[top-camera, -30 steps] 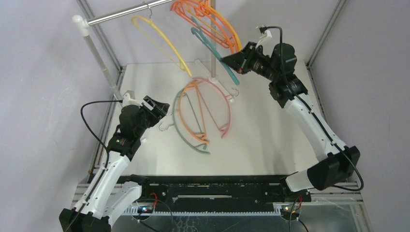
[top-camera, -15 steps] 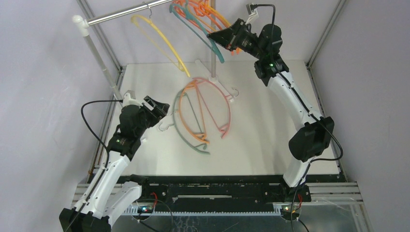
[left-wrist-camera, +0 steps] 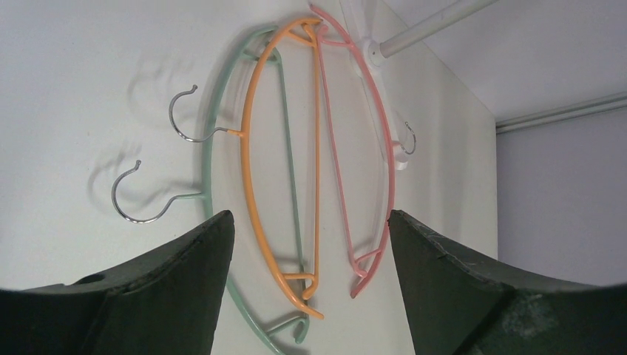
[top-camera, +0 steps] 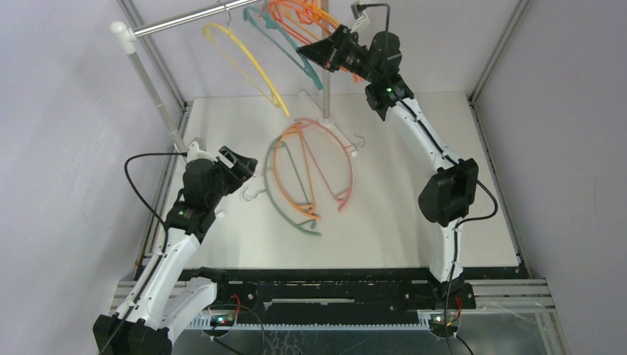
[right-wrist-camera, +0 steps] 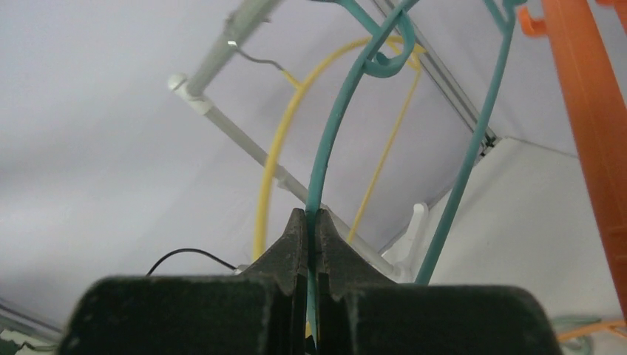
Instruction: Organize the hangers
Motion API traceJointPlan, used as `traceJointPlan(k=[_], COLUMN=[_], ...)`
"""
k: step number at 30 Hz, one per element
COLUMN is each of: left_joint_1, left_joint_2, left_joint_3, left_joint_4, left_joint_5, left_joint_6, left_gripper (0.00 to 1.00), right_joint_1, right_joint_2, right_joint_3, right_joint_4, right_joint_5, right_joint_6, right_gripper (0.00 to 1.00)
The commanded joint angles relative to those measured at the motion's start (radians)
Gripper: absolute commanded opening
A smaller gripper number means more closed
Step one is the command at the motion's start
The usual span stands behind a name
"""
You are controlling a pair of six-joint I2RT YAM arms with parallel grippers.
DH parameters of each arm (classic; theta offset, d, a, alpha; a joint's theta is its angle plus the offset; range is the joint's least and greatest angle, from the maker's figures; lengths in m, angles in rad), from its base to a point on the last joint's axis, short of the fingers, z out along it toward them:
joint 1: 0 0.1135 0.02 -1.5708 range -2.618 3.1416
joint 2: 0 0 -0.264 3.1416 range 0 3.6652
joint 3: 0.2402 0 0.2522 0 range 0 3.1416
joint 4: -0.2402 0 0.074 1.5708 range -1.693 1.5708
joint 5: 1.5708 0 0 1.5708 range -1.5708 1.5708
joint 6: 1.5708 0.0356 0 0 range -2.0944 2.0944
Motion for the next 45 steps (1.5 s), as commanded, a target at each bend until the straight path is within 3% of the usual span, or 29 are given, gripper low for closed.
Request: traceJointPlan(k=[1, 13, 15, 16, 17, 22, 29, 33, 35, 36, 38, 41, 45], left_joint_1=[0.017, 0.03, 0.03, 0.03, 0.029, 0.03, 0.031, 0.031, 0.03, 0.031, 0.033, 0.033, 0.033], left_joint_2=[-0.027, -0.03, -0.024, -0.023, -0.021, -0.017, 0.003, 0.032, 0.054, 0.063, 0.08, 0.096, 0.108], left_joint_3=[0.022, 0.01, 0.015, 0.017, 0.019, 0.008, 0.0, 0.018, 0.029, 0.032, 0.036, 0.035, 0.035], left_joint_4=[0.032, 0.035, 0.037, 0.035, 0.035, 0.037, 0.059, 0.055, 0.055, 0.055, 0.058, 0.068, 0.068], left_joint_5=[0.01, 0.011, 0.013, 0.012, 0.009, -0.002, -0.004, -0.008, -0.002, 0.0, 0.001, 0.005, 0.008], left_joint_6=[0.024, 0.016, 0.019, 0.021, 0.023, 0.02, 0.022, 0.045, 0.051, 0.051, 0.052, 0.054, 0.066], left_gripper=[0.81, 0.81, 0.81, 0.81, 0.81, 0.83, 0.84, 0.86, 0.88, 0.89, 0.9, 0.92, 0.96], right_joint_1=[0.008, -0.09, -0.101, -0.105, -0.109, -0.119, -0.109, -0.034, 0.044, 0.075, 0.109, 0.124, 0.224], right_joint_2=[-0.001, -0.182, -0.197, -0.206, -0.216, -0.292, -0.438, -0.543, -0.6, -0.63, -0.692, -0.746, -0.77], right_joint_3=[0.002, -0.287, -0.288, -0.29, -0.291, -0.334, -0.371, -0.372, -0.389, -0.418, -0.508, -0.614, -0.684], right_joint_4=[-0.02, 0.05, 0.03, 0.021, 0.012, -0.027, -0.183, -0.402, -0.524, -0.561, -0.581, -0.622, -0.715], right_joint_5=[0.052, 0.141, 0.134, 0.13, 0.125, 0.111, 0.057, 0.142, 0.257, 0.308, 0.36, 0.319, 0.448], right_joint_6=[-0.024, -0.062, -0.079, -0.091, -0.105, -0.157, -0.323, -0.567, -0.708, -0.735, -0.713, -0.666, -0.749], right_gripper=[0.0, 0.02, 0.24, 0.48, 0.58, 0.75, 0.79, 0.82, 0.89, 0.98, 1.0, 1.0, 1.0])
